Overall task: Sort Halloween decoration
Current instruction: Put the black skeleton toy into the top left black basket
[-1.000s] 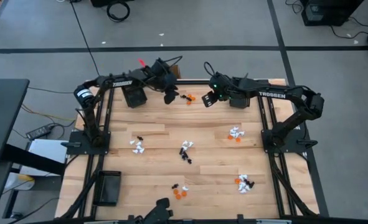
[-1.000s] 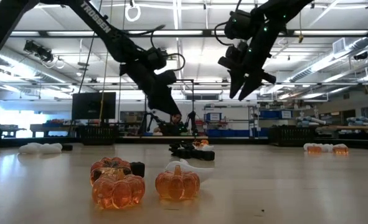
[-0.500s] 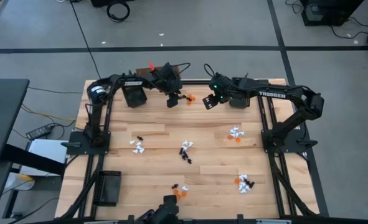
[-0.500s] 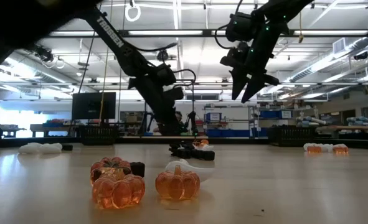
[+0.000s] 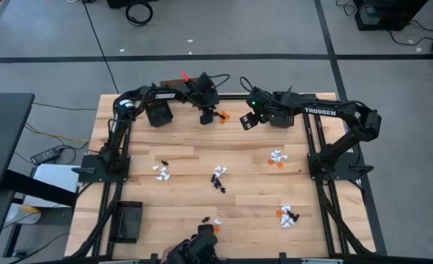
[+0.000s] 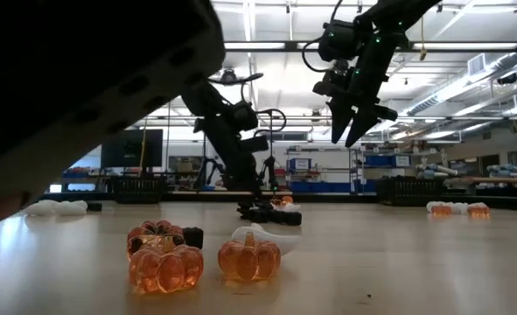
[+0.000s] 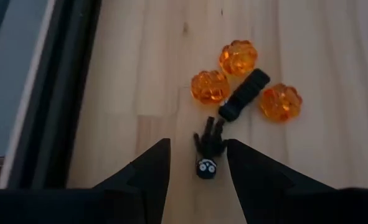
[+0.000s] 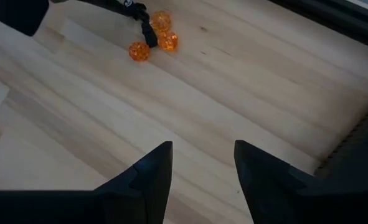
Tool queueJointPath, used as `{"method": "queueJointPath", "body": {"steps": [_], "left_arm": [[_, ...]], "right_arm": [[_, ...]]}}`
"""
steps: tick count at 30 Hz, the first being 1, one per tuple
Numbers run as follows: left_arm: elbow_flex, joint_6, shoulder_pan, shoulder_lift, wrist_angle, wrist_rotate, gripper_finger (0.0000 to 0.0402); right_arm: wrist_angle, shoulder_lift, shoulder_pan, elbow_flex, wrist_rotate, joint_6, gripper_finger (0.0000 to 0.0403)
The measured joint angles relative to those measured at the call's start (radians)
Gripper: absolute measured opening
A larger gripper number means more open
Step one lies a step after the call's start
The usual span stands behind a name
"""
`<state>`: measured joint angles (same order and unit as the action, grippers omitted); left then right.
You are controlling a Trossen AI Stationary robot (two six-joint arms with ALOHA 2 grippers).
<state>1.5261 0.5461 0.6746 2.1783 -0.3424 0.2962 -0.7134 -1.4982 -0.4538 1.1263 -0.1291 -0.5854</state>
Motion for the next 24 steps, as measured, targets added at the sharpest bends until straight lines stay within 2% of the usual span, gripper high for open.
{"method": "queueJointPath", "body": {"steps": [12,24], "left_arm": [[0.000,0.035,0.002,0.000,-0.015,0.030,0.0166],[0.001,0.049,0.008,0.010,-0.080,0.038,0.0087]], "right_arm": [[0.004,0.000,-0.027,0.000,0.000,0.003,0.0181],[0.006,0.000,-0.027,0.000,0.019,-0.014,0.0181]]}}
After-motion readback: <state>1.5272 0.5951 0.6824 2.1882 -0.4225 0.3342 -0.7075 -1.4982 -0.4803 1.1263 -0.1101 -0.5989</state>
